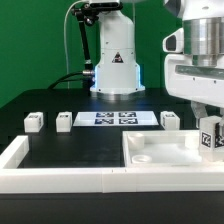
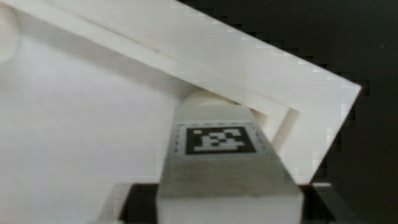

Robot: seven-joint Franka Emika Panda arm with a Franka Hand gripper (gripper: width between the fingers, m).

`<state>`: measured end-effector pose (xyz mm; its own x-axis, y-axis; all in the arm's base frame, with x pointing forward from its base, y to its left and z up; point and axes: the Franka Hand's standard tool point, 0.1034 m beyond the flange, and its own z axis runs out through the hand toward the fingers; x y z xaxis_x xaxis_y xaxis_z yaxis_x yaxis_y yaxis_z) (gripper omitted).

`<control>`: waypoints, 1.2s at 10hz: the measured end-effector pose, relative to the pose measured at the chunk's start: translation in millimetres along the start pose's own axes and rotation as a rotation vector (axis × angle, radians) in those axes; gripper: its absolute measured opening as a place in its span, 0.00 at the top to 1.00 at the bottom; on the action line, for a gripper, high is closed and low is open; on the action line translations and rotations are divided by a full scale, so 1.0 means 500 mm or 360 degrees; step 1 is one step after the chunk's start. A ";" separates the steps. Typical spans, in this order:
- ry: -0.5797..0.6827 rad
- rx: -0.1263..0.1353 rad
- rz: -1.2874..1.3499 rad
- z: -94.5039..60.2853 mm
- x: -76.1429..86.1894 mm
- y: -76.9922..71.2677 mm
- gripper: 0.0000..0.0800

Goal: Assemble square table

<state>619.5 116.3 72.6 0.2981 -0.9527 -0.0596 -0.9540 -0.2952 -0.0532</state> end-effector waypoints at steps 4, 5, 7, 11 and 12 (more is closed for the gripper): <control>-0.0019 0.0002 0.0375 0.001 0.002 0.000 0.52; -0.0019 0.0002 0.0344 0.001 0.002 0.001 0.52; -0.0018 0.0002 0.0238 0.001 0.001 0.000 0.31; -0.0015 0.0007 -0.0409 0.000 -0.004 -0.002 0.19; -0.0013 0.0012 -0.0612 -0.001 -0.001 -0.002 0.19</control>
Offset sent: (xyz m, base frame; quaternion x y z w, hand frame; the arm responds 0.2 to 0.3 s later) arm 0.0000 0.0000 0.0000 0.0000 0.0000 0.1938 0.9810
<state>620.6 117.0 73.0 0.6343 -0.7719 -0.0415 -0.7722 -0.6303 -0.0804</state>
